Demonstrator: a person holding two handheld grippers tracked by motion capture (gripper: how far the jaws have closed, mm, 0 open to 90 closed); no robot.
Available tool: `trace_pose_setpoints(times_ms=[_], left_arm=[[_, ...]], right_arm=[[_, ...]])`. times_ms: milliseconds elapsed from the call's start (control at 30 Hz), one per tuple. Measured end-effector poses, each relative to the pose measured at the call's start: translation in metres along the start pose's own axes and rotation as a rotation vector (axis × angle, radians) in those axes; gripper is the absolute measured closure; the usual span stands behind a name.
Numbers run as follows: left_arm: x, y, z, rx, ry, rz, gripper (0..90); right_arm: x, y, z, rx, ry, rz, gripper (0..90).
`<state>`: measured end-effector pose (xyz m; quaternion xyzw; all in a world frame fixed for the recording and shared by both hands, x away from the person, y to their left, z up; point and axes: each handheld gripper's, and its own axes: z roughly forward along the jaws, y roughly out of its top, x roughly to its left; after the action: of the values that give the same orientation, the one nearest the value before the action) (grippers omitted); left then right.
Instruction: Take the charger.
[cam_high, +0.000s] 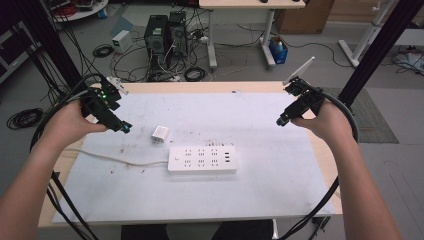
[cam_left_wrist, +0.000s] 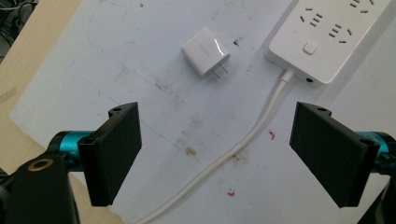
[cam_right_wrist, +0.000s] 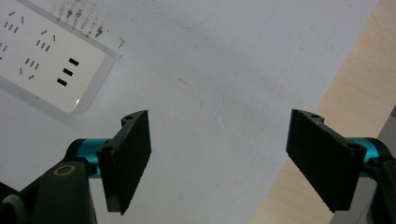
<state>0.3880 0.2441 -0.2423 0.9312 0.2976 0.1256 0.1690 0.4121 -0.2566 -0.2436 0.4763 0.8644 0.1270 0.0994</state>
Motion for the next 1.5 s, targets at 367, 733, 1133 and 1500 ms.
trace_pose_setpoints(times_ms=[367,733,1133,1500], left_arm=[[-0.001,0.009,0.007,-0.018,-0.006,-0.018,16.7],[-0.002,0.026,0.034,-0.007,-0.022,-0.044,16.7],[0.004,0.032,0.086,0.028,-0.02,-0.193,16.7],[0.006,0.037,0.131,0.074,-0.028,-0.329,16.7]], right_arm=[[-0.002,0.001,0.002,-0.01,0.014,0.007,21.7],[-0.003,0.004,0.005,-0.012,0.01,0.002,21.7],[-0.001,0.004,0.013,-0.011,0.017,-0.004,21.7],[-0.005,0.0,0.019,-0.006,0.027,0.004,21.7]])
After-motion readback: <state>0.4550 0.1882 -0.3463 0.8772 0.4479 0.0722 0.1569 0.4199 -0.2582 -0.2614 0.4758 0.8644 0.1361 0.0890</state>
